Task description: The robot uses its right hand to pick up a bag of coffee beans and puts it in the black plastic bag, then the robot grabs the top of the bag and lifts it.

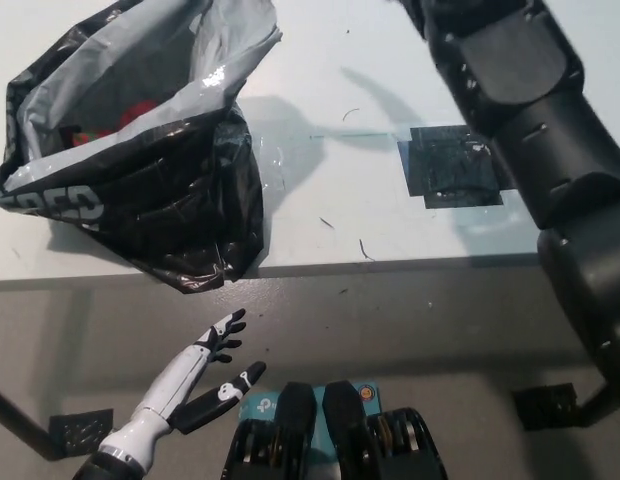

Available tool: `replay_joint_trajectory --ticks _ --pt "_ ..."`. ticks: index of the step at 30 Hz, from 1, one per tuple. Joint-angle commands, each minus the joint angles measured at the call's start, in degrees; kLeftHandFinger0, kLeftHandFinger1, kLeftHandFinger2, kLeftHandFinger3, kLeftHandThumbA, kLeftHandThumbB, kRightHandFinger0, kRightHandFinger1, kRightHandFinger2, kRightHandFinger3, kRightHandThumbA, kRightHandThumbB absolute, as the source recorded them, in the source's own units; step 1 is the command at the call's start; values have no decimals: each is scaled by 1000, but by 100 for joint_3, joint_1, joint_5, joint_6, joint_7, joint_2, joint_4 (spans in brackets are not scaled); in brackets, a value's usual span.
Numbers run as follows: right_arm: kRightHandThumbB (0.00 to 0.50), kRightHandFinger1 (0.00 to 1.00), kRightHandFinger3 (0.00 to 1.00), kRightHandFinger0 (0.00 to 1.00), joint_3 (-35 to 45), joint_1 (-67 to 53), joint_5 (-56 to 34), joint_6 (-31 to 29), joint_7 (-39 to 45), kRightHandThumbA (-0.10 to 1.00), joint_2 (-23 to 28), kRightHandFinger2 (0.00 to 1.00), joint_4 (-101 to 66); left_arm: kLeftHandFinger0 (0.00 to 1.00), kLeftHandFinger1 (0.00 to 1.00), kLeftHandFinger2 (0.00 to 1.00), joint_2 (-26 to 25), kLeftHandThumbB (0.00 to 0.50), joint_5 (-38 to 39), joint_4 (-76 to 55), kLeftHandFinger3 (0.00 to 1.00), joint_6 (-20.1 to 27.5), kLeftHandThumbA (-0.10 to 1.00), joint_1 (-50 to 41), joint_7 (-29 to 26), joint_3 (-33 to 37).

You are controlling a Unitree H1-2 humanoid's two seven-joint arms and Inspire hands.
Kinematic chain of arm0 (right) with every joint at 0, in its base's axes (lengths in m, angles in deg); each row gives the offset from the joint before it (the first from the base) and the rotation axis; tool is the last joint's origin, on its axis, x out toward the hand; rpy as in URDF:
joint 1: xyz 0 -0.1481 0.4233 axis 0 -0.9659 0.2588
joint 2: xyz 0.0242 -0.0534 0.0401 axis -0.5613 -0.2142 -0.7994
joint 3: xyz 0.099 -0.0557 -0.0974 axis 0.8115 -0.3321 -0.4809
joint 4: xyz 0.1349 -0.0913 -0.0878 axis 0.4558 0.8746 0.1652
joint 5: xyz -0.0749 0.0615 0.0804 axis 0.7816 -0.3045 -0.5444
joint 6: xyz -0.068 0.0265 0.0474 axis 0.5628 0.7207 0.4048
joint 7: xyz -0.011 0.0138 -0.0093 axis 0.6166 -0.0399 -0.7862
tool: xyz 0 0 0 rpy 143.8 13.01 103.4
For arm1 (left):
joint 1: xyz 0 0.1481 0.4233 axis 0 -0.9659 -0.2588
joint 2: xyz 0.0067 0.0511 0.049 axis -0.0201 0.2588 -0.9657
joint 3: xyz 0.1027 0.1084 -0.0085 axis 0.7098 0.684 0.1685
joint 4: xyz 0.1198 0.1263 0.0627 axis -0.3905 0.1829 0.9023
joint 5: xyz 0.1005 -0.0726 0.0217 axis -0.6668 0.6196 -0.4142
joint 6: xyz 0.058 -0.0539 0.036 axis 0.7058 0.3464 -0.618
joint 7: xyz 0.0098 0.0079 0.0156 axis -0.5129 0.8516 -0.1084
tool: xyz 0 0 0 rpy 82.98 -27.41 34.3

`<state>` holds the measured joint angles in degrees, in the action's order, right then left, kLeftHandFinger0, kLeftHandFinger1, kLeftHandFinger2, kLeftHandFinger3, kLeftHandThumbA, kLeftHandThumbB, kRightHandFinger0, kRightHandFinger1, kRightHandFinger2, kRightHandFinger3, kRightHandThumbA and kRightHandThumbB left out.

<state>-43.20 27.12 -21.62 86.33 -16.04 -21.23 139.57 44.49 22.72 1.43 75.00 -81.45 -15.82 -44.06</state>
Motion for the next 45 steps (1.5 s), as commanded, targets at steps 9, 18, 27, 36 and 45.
replay_joint_trajectory --ticks 9,18,27,36,45 --pt "500 1000 1000 1000 922 552 -1737 785 607 948 893 1000 -2447 866 881 986 -145 112 -179 -95 1000 83 847 162 24 32" --pt "485 1000 1000 1000 478 -1039 -1846 785 93 962 1975 1000 -6179 909 951 1000 -126 149 313 -1 1000 241 932 423 -26 -275" --pt "429 1000 1000 1000 1329 -3688 -2570 785 -216 988 3188 1000 -9633 1000 1000 1000 -51 210 662 120 1000 353 1000 667 -92 -503" --pt "450 1000 1000 1000 1602 -6535 -1797 -117 109 1000 1965 1000 -10833 1000 1000 1000 -51 218 697 173 1000 357 1000 676 -114 -578" --pt "437 1000 1000 1000 1023 -7916 -1771 -919 290 1000 960 1000 -9981 1000 1000 1000 -71 217 698 54 1000 196 1000 585 -53 -645"
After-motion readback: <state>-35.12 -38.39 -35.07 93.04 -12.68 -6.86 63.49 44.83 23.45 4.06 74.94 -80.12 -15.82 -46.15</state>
